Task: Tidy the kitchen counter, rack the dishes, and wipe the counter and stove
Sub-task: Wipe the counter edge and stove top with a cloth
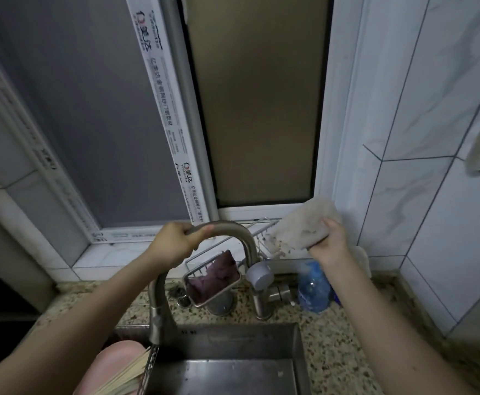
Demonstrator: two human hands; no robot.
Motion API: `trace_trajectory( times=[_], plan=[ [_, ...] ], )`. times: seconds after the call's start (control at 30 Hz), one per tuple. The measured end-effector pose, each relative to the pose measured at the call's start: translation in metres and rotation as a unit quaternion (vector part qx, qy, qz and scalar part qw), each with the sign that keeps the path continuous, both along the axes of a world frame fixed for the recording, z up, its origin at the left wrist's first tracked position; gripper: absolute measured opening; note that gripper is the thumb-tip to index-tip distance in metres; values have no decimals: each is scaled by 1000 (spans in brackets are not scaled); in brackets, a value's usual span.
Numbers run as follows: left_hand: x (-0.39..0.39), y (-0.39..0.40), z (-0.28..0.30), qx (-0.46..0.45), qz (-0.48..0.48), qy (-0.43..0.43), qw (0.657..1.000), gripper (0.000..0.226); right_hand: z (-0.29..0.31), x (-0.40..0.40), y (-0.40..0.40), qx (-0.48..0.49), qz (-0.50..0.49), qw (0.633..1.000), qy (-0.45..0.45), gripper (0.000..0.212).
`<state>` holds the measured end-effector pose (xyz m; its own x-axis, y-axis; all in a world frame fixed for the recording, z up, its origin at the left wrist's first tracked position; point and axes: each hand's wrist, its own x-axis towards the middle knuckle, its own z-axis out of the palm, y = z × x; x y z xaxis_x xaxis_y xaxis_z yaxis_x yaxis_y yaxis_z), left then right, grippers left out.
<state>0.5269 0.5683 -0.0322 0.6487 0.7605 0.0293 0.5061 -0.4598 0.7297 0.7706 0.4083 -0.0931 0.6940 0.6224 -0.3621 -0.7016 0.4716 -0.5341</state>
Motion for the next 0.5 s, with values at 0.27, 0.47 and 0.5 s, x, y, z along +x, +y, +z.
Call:
trace_trajectory(
  times=[0.27, 0.47, 0.5],
  plan=[
    [0, 6, -6, 18, 12, 8, 1000, 53, -19, 11, 60, -162, 31, 986, -31, 42],
    [0, 5, -6, 19, 0, 6, 1000, 69, -43, 18, 83, -425, 84, 879, -197, 33],
    [-1, 6, -7, 23, 0, 9, 1000, 69, -42, 18, 86, -466, 100, 840, -260, 33]
  ],
)
